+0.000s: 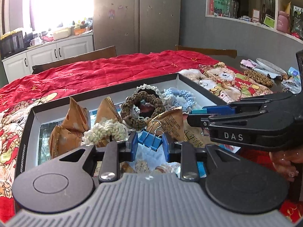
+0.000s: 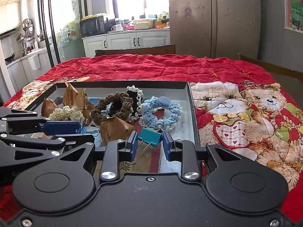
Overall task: Organize objects
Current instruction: 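Lower both binder clips into the box and open both grippers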
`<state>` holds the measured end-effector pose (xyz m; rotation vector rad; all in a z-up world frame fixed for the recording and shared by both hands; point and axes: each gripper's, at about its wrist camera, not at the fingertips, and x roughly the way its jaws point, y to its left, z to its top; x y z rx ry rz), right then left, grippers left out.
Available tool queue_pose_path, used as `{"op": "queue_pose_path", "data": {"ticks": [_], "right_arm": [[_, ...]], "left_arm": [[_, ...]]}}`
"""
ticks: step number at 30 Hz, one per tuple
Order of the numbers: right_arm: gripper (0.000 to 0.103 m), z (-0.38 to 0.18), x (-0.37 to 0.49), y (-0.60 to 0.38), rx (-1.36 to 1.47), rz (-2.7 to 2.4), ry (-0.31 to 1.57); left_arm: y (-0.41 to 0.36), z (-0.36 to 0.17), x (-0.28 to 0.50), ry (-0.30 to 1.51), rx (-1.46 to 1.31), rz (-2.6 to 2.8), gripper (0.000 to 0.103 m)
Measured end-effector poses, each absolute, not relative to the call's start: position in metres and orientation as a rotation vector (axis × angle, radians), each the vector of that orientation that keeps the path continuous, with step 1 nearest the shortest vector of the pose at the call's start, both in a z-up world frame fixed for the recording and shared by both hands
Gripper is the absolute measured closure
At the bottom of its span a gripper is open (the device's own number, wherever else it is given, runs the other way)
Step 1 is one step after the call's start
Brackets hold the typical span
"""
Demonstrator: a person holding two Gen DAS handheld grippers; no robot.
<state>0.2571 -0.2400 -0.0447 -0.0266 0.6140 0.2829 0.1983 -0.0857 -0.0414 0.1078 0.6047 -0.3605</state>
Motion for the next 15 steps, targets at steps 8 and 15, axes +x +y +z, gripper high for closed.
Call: {"op": "queue_pose_path", "data": {"ticks": [8,15], "right_arm": [[0.076,-0.0473,0.2587,-0.238,-0.04,0.283,0.628],[0.076,-0.0485,0.2597,-0.2359,-0.064,0.281,0.636]], "left_arm": [[-0.0872,-0.0456,0.2015,0.632,0.127,-0.356,0.071],[-0.0888,-0.0479,0.2026,0.656,0.14,-0.349,0.071]]}}
